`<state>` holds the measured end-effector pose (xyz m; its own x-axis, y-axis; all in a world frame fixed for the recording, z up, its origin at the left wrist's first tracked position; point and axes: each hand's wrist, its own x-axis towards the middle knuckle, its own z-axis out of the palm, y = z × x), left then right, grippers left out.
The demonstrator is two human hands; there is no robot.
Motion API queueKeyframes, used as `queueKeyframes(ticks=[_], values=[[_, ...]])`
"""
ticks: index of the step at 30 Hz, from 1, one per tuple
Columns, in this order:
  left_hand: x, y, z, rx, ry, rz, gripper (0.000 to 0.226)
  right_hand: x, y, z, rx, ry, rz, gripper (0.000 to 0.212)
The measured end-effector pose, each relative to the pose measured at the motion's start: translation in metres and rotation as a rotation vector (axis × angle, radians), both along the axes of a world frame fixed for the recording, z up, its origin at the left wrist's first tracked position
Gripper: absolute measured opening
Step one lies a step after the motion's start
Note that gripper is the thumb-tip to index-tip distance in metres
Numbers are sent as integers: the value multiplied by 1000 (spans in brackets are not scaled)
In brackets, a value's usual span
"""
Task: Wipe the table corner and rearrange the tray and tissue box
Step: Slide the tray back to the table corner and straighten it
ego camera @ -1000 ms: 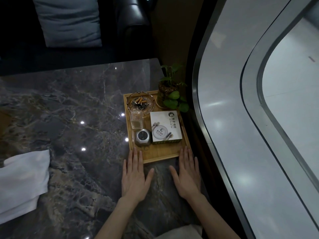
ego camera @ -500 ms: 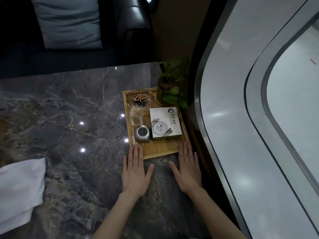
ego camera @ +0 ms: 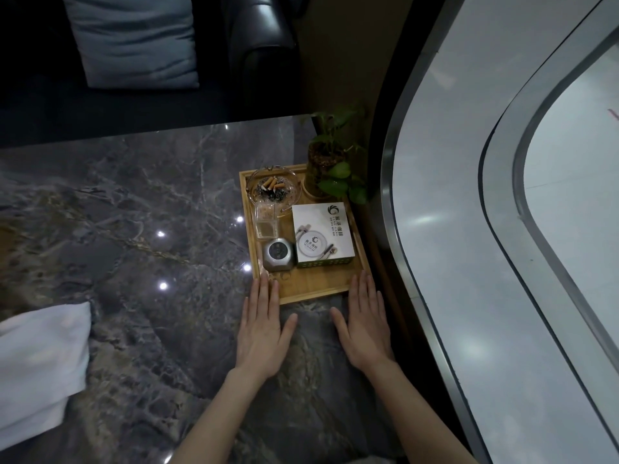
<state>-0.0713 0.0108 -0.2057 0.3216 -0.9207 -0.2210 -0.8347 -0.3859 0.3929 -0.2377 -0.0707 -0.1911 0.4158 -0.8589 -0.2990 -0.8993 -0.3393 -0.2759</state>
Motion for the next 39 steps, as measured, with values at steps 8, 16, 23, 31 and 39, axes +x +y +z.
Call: queueKeyframes(ticks=[8, 16, 23, 31, 39], values=[[12, -6, 9, 15, 48, 89, 75, -5, -4, 4, -23, -11, 28, 74], [20, -8, 10, -39, 144, 49, 66, -6, 0, 7, -42, 29, 29, 75], [19, -7, 10, -56, 145, 52, 67, -9, 3, 5, -72, 36, 22, 74], [18, -3, 8, -60, 150, 51, 69, -6, 9, 6, -87, 24, -2, 75], [14, -1, 10, -57, 183, 75, 69, -12, 14, -1, -73, 31, 5, 72]])
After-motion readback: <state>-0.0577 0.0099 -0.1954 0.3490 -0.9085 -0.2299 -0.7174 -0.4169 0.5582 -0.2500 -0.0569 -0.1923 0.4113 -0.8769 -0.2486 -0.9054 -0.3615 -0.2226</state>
